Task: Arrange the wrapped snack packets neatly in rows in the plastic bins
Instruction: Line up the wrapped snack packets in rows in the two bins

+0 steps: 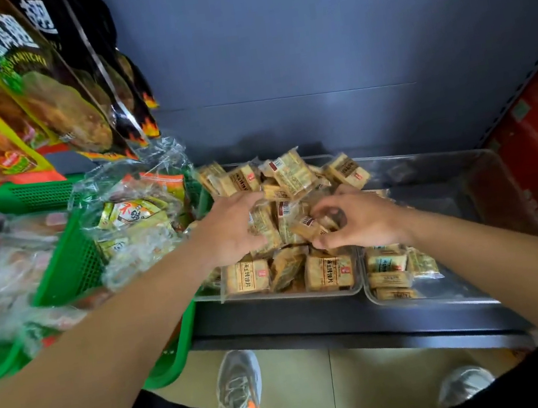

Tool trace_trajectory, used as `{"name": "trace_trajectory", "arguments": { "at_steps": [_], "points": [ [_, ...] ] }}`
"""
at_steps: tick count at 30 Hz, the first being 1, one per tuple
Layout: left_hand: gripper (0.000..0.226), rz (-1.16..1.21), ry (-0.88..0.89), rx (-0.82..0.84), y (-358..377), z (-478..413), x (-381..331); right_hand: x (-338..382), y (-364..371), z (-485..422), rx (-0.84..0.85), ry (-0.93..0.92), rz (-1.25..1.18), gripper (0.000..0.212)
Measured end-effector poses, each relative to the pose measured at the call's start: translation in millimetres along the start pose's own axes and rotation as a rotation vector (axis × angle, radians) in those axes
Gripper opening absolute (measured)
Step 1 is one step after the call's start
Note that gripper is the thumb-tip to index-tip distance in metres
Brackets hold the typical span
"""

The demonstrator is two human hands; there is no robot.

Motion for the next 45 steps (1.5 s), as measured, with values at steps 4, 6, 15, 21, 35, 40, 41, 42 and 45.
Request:
{"name": "trace_trajectory", "arguments": {
  "at_steps": [4, 6, 15, 21, 35, 40, 41, 42, 45],
  "points": [
    [0.09, -0.051, -0.03, 0.028, 7, -7, 0, -5, 0, -5, -0.024, -0.037, -0.038, 0.06],
    [0.074, -0.058, -0.04, -0.028, 0, -5, 7, -5, -1, -8, -0.057, -0.043, -0.041, 0.065],
    [0.031, 0.322, 0.042, -0.302, -43, 32, 58, 8, -5, -7, -0.093, 0.016, 0.06, 0.065],
    [0.035, 0.319, 0.008, -0.312, -30, 34, 53, 29, -13, -5, -0.219, -0.055, 0.109, 0.053],
    [0.043, 0.313, -0.055, 0.027, -6, 27, 54, 34, -28, -6, -0.43, -0.117, 0.042, 0.004],
    [0.074, 0.235, -0.05, 0.144, 0, 21, 44, 30, -32, -10, -0.479, -0.067, 0.013, 0.024],
    [0.072, 0.213, -0.035, 0.144, 1, 20, 42, 31, -32, -10, -0.476, -0.074, 0.018, 0.028],
    [0.068, 0.214, -0.018, 0.133, 0, 20, 41, 35, -31, -10, -0.477, -0.095, 0.024, 0.03],
    [0.048, 0.303, 0.05, 0.005, -18, 32, 37, 53, -26, -8, -0.445, -0.175, 0.025, 0.034]
  ]
}}
Point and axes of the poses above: each hand's wrist, its own z-axis away from the middle knuckle, its own y-axis out of the palm, x = y × z, the point moved 5 cm from there along -z, towards the middle knuckle, and after that the axes turned 11 degrees about x, right-handed, at the moved point
